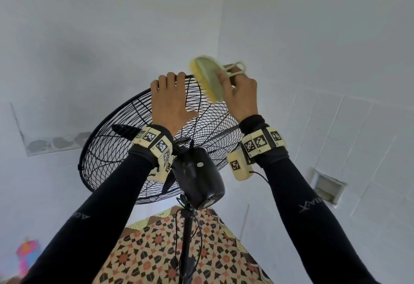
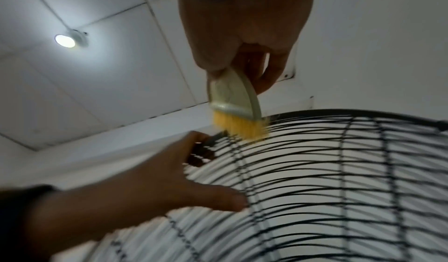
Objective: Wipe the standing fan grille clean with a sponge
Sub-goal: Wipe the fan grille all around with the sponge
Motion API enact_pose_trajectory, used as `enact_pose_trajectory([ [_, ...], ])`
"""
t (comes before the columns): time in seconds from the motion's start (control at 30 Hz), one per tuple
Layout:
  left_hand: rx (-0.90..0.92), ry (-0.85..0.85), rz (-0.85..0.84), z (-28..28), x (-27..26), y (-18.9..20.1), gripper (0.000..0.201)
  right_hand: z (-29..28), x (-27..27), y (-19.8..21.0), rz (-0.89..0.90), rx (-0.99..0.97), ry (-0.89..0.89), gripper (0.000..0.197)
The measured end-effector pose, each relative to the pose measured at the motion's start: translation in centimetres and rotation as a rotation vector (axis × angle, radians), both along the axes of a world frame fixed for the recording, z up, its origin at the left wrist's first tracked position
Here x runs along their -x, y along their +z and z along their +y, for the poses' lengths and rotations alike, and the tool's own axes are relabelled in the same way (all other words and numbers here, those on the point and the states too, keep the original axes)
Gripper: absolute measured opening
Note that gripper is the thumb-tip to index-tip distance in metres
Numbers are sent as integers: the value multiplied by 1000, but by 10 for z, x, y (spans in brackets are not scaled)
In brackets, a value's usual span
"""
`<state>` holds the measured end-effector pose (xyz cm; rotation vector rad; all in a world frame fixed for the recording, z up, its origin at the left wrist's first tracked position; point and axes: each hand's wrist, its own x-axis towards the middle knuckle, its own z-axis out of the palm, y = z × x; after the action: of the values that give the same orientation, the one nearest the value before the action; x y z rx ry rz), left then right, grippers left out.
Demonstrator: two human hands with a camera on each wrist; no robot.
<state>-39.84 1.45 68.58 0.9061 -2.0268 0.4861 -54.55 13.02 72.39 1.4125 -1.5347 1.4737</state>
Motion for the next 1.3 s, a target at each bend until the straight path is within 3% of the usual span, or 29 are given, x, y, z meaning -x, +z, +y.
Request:
enact_pose_trajectory([
  [0.1,-13,-7,-1,1,-1,1,108,0,22,6,-298,-5,-306,41],
  [0.17,-27,-7,2,1,-1,1,108,-1,33,8,-354,-127,-409,44],
  [0.23,-29,-3,9,0,-1,1,109,-5,24,9,-211,-156,-349,43],
  [0.33,-8,3,17,-2,0,0,110,-6,-6,7,22,-122,-24,38],
  [0.4,7,-6,21,-1,0,-1,110,-1,-10,12,19,-123,127,30],
  [0.43,8,-11,20,0,0,-2,110,1,-1,17,-46,-86,120,31],
  [0.53,-11,-12,13,1,-2,-2,109,4,40,34,-322,-98,-282,41],
  [0.6,-32,-11,7,3,-3,0,109,-1,49,29,-311,-237,-427,41],
  [0.67,-39,-3,9,4,-2,1,109,-8,34,23,-171,-246,-330,40],
  [0.73,-33,-1,15,3,-2,1,109,-10,18,18,-77,-191,-55,36],
  [0.8,-13,-9,20,2,-1,0,109,-8,13,15,-183,-155,271,27],
  [0.83,-3,-13,19,2,0,-1,110,-7,17,13,-280,-103,341,25],
  [0.9,-1,-14,14,3,0,-2,111,-2,28,12,-472,42,191,27],
  [0.97,-17,-14,16,3,-1,-1,110,0,39,8,-564,61,-155,34],
  [1.0,-21,-15,20,2,-2,-1,110,-1,37,6,-534,16,-294,38],
  [1.07,-25,-12,25,1,-2,-1,110,-6,18,4,-338,-18,-334,40],
  [1.2,-23,9,23,1,-1,1,112,-15,-19,5,-62,-23,-61,44],
  [1.3,-2,-1,-4,2,-2,0,112,-5,-20,19,-123,37,66,36],
])
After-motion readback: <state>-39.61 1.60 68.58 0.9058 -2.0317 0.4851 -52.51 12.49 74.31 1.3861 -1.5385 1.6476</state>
